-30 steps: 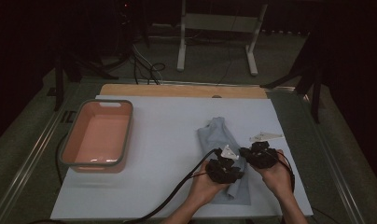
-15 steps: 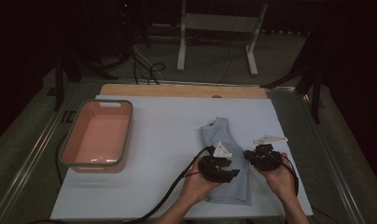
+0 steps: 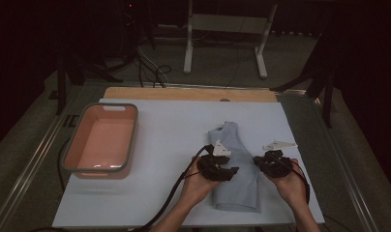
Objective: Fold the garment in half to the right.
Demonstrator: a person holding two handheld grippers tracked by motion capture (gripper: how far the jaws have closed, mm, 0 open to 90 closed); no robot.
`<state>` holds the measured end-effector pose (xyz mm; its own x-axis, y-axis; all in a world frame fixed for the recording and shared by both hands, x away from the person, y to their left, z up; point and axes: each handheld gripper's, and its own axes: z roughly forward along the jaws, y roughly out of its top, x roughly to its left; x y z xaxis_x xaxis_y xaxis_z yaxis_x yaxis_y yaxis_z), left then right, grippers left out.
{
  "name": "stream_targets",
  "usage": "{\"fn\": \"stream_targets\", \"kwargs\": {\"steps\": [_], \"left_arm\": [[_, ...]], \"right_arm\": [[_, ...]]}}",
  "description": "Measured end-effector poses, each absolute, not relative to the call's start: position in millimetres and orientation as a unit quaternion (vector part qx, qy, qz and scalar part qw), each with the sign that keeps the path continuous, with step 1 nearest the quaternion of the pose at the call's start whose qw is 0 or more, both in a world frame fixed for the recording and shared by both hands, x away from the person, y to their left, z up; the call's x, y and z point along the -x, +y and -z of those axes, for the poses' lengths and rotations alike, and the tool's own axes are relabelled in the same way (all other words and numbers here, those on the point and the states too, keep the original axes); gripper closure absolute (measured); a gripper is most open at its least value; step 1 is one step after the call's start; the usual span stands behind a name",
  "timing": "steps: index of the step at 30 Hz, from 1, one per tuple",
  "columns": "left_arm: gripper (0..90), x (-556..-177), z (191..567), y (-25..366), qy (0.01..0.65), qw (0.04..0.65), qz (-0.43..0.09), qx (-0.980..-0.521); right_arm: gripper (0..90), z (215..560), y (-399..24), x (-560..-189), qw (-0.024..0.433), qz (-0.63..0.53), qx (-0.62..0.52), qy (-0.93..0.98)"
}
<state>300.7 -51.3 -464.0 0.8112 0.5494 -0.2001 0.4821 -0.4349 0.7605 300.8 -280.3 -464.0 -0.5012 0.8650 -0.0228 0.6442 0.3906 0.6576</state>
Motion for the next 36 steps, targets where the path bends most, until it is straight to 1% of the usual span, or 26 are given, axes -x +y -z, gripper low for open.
{"fn": "stream_targets", "kwargs": {"steps": [14, 22, 23, 24, 30, 31, 32, 36], "left_arm": [[56.8, -300, 476, -61, 0.295, 0.402, -0.056, -0.865], [59.5, -302, 484, -64, 0.297, 0.388, -0.055, -0.871], [59.5, -302, 490, -67, 0.296, 0.376, -0.056, -0.876], [61.8, -302, 493, -68, 0.299, 0.377, -0.054, -0.875], [63.7, -302, 497, -70, 0.302, 0.378, -0.049, -0.874], [63.7, -303, 498, -70, 0.301, 0.376, -0.049, -0.875], [64.1, -303, 498, -71, 0.300, 0.373, -0.050, -0.877], [64.6, -304, 500, -71, 0.302, 0.372, -0.048, -0.876]], "right_arm": [[85.1, 470, -283, -299, 0.184, -0.287, -0.464, 0.818], [84.9, 474, -281, -298, 0.187, -0.278, -0.461, 0.822], [84.8, 474, -281, -298, 0.187, -0.278, -0.461, 0.822], [84.4, 475, -280, -297, 0.189, -0.278, -0.461, 0.821], [81.5, 475, -279, -295, 0.191, -0.276, -0.461, 0.821], [79.1, 475, -279, -294, 0.191, -0.275, -0.463, 0.821], [72.7, 475, -279, -293, 0.195, -0.274, -0.466, 0.819], [57.7, 473, -278, -289, 0.193, -0.285, -0.473, 0.811]]}}
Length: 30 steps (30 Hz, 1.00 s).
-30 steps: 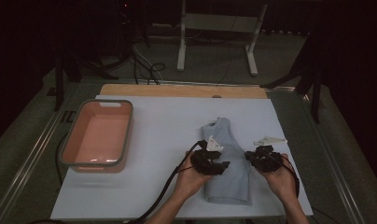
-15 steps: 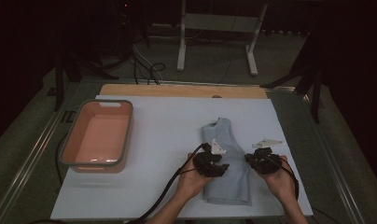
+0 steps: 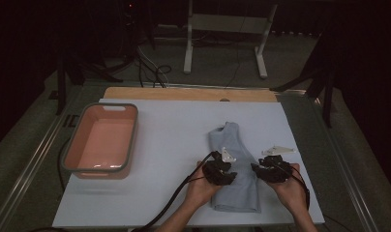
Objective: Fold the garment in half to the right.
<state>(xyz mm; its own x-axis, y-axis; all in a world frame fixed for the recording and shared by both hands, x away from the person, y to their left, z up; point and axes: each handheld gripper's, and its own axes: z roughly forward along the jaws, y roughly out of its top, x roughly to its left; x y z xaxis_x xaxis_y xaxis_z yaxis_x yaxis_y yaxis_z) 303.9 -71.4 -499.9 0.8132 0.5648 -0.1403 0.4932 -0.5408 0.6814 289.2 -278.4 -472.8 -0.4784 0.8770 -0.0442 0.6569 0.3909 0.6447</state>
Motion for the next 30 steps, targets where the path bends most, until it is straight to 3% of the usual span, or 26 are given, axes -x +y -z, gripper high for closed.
{"fn": "stream_targets", "kwargs": {"steps": [14, 30], "left_arm": [[66.8, -305, 504, -74, 0.303, 0.362, -0.047, -0.880], [67.6, -306, 508, -72, 0.311, 0.368, -0.040, -0.875]], "right_arm": [[35.8, 477, -267, -272, 0.183, -0.292, -0.484, 0.805], [32.4, 493, -268, -258, 0.158, -0.276, -0.496, 0.808]]}}
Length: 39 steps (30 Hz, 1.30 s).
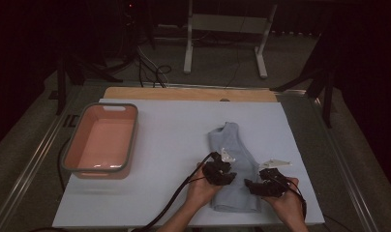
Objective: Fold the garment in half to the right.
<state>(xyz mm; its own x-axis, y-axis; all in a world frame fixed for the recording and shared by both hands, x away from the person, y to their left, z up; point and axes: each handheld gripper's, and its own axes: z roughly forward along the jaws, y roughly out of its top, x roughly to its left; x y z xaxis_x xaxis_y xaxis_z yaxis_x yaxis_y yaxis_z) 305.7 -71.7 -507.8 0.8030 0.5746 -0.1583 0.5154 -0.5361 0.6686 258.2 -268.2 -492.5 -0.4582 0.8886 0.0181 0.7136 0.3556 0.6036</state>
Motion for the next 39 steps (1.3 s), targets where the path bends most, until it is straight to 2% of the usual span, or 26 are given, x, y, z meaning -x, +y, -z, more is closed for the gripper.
{"fn": "stream_targets", "kwargs": {"steps": [24, 39], "left_arm": [[67.8, -305, 508, -72, 0.313, 0.367, -0.040, -0.875], [67.7, -305, 508, -73, 0.314, 0.367, -0.042, -0.875]], "right_arm": [[32.9, 500, -265, -249, 0.129, -0.287, -0.510, 0.800], [38.2, 504, -268, -248, 0.098, -0.293, -0.516, 0.799]]}}
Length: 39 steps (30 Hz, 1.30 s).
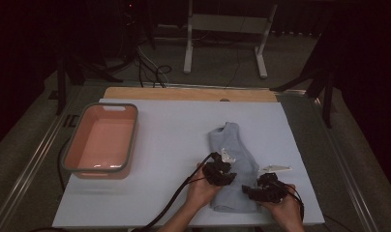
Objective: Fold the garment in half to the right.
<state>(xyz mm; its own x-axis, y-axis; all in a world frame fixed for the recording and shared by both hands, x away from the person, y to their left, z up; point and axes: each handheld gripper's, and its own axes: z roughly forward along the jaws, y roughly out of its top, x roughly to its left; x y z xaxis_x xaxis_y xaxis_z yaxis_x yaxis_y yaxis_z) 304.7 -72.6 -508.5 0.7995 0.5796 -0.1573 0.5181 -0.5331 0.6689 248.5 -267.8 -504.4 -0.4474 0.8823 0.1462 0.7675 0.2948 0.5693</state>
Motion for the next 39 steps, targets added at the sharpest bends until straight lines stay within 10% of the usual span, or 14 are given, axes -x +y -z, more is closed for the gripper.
{"fn": "stream_targets", "kwargs": {"steps": [15, 30, 39], "left_arm": [[67.6, -304.2, 508.6, -73.0, 0.314, 0.368, -0.043, -0.874], [66.2, -303.5, 507.4, -72.6, 0.317, 0.369, -0.041, -0.873], [51.5, -305.9, 502.5, -66.5, 0.299, 0.390, -0.015, -0.871]], "right_arm": [[43.5, 506.3, -272.8, -248.6, 0.060, -0.309, -0.519, 0.795], [77.2, 502.5, -268.1, -248.3, 0.061, -0.295, -0.505, 0.809], [78.0, 501.4, -267.4, -248.6, 0.066, -0.292, -0.501, 0.812]]}}
